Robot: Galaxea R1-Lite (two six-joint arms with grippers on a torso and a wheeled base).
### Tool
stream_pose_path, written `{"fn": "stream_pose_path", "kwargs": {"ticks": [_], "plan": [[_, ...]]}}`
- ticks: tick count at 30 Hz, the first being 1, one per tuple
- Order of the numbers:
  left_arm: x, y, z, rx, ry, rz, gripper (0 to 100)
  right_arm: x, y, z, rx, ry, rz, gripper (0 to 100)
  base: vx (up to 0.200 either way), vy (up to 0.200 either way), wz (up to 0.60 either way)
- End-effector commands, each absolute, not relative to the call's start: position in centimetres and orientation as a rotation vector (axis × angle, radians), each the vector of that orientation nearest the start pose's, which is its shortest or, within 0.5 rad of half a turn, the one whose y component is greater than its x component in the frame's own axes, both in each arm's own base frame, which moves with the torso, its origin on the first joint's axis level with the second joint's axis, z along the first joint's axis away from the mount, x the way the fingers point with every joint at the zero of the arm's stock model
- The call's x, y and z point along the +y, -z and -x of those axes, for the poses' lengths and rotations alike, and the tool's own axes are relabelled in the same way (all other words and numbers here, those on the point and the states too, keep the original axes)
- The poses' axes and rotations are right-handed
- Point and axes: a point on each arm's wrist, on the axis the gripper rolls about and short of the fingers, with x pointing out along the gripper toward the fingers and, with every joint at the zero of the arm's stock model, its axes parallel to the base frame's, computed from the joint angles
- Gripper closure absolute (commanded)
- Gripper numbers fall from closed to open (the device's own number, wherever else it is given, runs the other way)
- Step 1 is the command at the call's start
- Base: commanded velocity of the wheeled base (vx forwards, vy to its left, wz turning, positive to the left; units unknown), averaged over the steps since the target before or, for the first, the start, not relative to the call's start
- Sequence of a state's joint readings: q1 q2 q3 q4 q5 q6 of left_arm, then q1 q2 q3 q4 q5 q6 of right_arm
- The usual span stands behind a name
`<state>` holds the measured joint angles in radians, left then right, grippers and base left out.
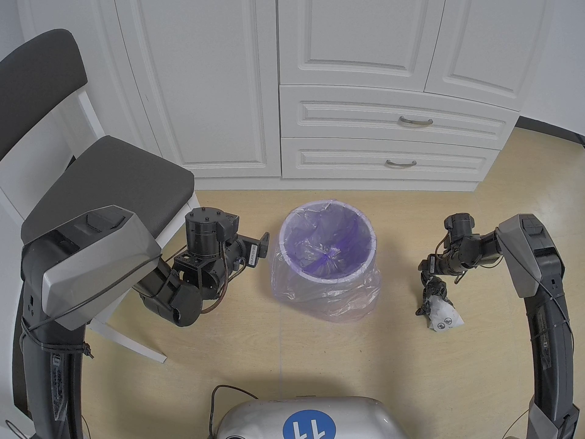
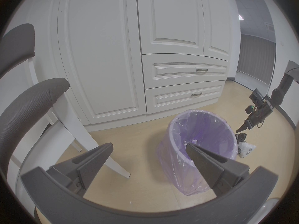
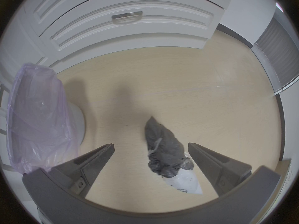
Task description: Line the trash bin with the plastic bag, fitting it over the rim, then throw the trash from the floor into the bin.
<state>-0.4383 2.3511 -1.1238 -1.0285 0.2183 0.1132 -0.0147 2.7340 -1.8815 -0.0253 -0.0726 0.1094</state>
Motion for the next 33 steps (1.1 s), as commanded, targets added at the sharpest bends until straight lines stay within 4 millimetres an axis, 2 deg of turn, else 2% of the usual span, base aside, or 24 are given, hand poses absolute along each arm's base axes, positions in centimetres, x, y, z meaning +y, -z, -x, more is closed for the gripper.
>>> {"fn": "stream_pose_path", "kwargs": {"ticks": [1, 9, 12, 14, 15, 18, 24, 25, 28, 32, 33], "plan": [[-18.3, -5.2, -40.1, 0.181, 0.231, -0.179, 0, -2.9, 6.3, -52.2, 0.845, 0.150, -0.070, 0, 0.000, 0.000, 0.00], [-18.9, -5.0, -39.7, 0.188, 0.244, -0.185, 0, -2.4, 9.0, -51.5, 0.924, 0.117, -0.017, 0, 0.000, 0.000, 0.00], [-18.8, -5.0, -39.6, 0.184, 0.242, -0.185, 0, -2.8, 11.3, -51.5, 0.948, 0.123, 0.013, 0, 0.000, 0.000, 0.00], [-18.8, -5.0, -39.6, 0.181, 0.242, -0.184, 0, -2.8, 11.5, -51.6, 0.949, 0.123, 0.017, 0, 0.000, 0.000, 0.00], [-18.9, -5.1, -39.5, 0.167, 0.241, -0.182, 0, -2.6, 13.0, -51.4, 0.973, 0.144, 0.044, 0, 0.000, 0.000, 0.00], [-19.2, -5.1, -39.0, 0.165, 0.248, -0.184, 0, -2.0, 14.5, -51.1, 1.000, 0.151, 0.061, 0, 0.000, 0.000, 0.00], [-19.2, -6.2, -38.4, 0.090, 0.225, -0.216, 0, -1.8, 14.7, -51.1, 0.992, 0.158, 0.053, 0, 0.000, 0.000, 0.00], [-19.2, -6.4, -38.3, 0.077, 0.226, -0.222, 0, -1.8, 14.7, -51.1, 0.994, 0.158, 0.053, 100, 0.000, 0.000, 0.00], [-19.5, -6.8, -37.5, 0.036, 0.237, -0.241, 0, -1.8, 14.7, -51.1, 0.994, 0.155, 0.055, 100, 0.000, 0.000, 0.00], [-19.9, -8.2, -35.9, -0.013, 0.246, -0.248, 0, -1.8, 14.8, -51.1, 0.991, 0.154, 0.053, 100, 0.000, 0.000, 0.00], [-19.8, -9.1, -35.4, -0.042, 0.247, -0.251, 0, -1.8, 14.7, -51.1, 0.988, 0.154, 0.052, 100, 0.000, 0.000, 0.00]]}}
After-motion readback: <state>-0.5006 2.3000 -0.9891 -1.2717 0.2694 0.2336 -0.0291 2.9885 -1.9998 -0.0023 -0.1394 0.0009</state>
